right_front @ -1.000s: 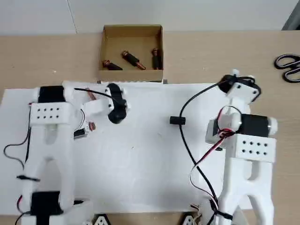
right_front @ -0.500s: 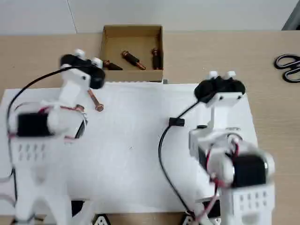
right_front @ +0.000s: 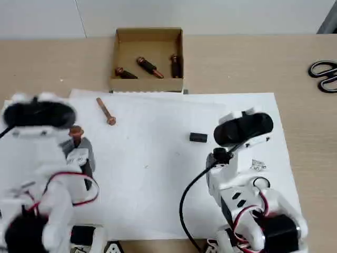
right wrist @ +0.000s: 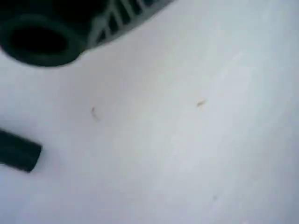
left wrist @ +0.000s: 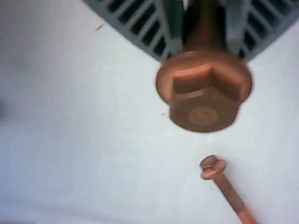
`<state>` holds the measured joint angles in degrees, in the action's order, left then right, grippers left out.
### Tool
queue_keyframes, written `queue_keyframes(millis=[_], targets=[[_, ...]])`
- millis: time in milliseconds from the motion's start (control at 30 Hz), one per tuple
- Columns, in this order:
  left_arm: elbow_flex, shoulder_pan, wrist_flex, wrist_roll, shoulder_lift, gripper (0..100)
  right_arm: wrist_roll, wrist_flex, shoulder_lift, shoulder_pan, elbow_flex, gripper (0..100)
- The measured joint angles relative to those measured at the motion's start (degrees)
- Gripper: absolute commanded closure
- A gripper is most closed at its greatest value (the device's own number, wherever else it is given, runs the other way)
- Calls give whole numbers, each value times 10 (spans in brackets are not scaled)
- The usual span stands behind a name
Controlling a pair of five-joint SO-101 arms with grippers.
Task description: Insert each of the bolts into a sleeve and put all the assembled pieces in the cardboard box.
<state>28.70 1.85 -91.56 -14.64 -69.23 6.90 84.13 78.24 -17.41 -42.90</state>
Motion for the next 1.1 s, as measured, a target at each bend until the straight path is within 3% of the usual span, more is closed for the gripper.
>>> queue_keyframes(millis=[133, 300, 633, 800, 1100], targets=[[83, -1, 34, -106, -84, 994, 0, -51, 76, -44, -89, 995], [159, -3, 81, -165, -164, 994, 0, -76, 164, -164, -179, 996], [230, -7, 115, -196, -203, 994, 0, -91, 232, -284, -269, 996], [253, -81, 177, -196, -201, 994, 0, -144, 232, -331, -293, 996], [331, -215, 358, -196, -201, 994, -33, -215, 232, -336, -338, 996]])
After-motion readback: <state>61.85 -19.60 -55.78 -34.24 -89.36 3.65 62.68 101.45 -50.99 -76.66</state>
